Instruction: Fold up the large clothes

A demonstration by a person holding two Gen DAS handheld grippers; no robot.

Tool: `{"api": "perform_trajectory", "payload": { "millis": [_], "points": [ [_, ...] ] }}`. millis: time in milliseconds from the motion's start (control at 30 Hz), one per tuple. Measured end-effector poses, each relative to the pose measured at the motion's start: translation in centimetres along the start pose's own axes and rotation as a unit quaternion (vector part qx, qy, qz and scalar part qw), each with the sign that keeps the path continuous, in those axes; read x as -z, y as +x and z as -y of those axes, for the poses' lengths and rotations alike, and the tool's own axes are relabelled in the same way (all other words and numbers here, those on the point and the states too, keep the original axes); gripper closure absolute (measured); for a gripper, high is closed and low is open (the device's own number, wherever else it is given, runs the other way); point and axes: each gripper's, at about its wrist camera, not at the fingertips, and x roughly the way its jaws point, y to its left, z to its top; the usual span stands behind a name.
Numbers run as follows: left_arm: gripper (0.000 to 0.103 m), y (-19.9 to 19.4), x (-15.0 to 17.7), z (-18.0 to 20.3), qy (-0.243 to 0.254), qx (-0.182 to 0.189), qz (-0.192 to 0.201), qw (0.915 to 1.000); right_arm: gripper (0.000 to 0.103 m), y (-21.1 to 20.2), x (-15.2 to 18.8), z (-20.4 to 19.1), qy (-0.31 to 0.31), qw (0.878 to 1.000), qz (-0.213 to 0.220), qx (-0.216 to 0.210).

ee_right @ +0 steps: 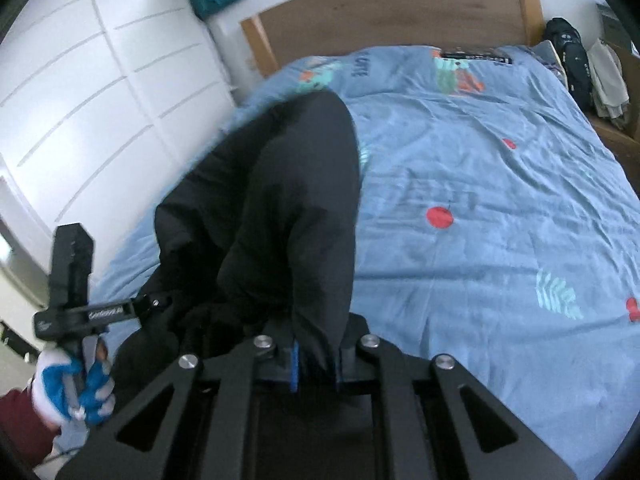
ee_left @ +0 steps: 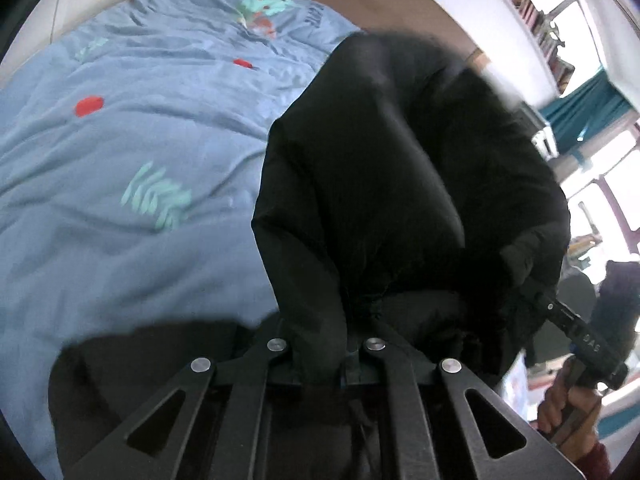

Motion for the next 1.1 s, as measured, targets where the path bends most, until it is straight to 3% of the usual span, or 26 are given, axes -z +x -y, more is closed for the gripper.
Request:
{"api": "perform_trajectory", "payload": {
  "millis": [233,433,700,800,933,1100],
  "points": [
    [0.094,-4.1,5.2,-1.2,-0.008,0.011,-0.013,0.9998,0.092,-6.4,6.2,-1.3,0.031,0.998,0.027,-0.037],
    [0.095,-5.3,9.2,-3.8,-0.032,0.008,-0.021,0.9993,0.092,-7.3,10.5,-0.7,0.075,0.996,0.024,-0.046],
    [0.095,-6.1,13.3,-4.8,-0.017,-0.027,-0.040,0.9987,0.088,-7.1,15.6,-0.1,0.107,0.994,0.007,-0.036],
    [0.095,-7.5,14.2,-5.0,-0.015,-0.040,-0.042,0.9982,0.082,-7.6,16.9,0.1,0.110,0.994,-0.003,-0.022],
    [0.095,-10.1,15.4,-5.7,-0.012,-0.065,-0.044,0.9968,0.063,-9.4,18.7,0.4,0.113,0.993,-0.028,-0.011],
    [0.092,-13.6,16.1,-5.3,-0.024,-0.064,-0.041,0.9968,0.062,-13.2,20.3,0.7,0.103,0.993,-0.054,0.013]
  ]
}}
